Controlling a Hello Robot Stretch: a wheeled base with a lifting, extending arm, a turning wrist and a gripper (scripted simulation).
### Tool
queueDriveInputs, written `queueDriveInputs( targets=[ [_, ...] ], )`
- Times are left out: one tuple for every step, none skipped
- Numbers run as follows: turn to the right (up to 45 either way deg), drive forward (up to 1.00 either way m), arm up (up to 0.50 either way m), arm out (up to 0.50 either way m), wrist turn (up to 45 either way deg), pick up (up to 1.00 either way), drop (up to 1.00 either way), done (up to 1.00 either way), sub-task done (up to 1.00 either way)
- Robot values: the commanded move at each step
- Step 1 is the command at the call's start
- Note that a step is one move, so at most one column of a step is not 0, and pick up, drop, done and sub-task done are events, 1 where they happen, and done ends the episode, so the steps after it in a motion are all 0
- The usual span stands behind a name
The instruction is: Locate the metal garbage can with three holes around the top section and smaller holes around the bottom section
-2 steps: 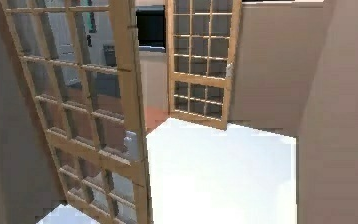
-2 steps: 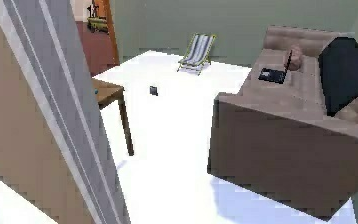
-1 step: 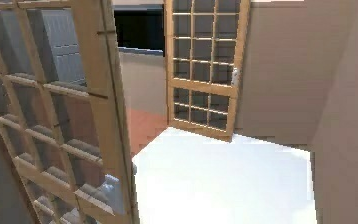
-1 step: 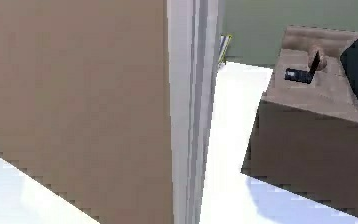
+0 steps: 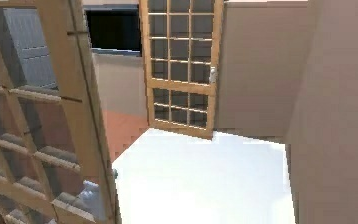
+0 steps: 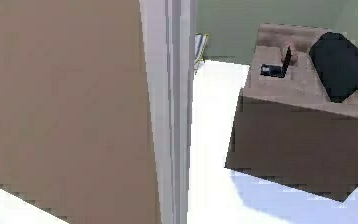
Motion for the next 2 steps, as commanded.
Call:
queueDriveInputs(
  targets=[
    [0.0,0.8,0.0,0.0,0.0,0.0,0.0,0.0,0.0],
    [-42.0,0.0,0.0,0.0,0.0,0.0,0.0,0.0,0.0]
  ],
)
